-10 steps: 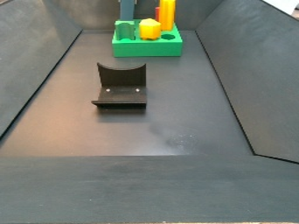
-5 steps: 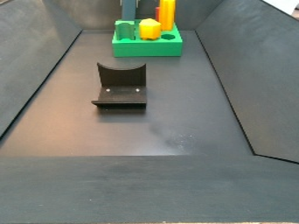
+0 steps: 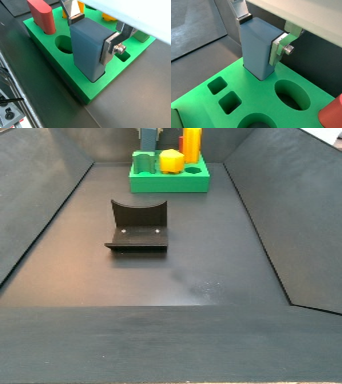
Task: Pick up the rectangle object. Move up. Place the rectangle object on the fixture. Regrasp the rectangle object. Move to above the board. Insert the rectangle object.
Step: Insert the rectangle object.
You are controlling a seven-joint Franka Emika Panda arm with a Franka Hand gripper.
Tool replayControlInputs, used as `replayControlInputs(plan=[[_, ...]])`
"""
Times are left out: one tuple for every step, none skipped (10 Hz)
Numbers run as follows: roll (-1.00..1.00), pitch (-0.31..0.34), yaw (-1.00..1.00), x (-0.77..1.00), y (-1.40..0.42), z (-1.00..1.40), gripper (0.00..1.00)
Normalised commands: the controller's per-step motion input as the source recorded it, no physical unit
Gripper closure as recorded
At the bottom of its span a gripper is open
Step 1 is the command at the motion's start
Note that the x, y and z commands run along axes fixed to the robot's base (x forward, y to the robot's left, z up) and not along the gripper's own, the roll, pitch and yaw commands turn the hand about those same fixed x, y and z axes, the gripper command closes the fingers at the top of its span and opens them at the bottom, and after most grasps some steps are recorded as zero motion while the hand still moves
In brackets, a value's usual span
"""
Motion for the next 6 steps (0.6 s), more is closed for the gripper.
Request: replayControlInputs(plan=[[0.24,0.09,0.0,0.7,0.0,-0.69,1.0],[0.26,0.053,0.0,0.69,0.0,-0.69,1.0],[0.28,0.029,0.0,0.25,0.0,-0.71,1.0],[0.05,-0.004,0.0,-0.04,-0.06,0.0,1.0],[0.01,0.0,0.0,0.0,0.0,0.0,1.0],[0.0,0.0,0.0,0.0,0.0,0.0,1.0]])
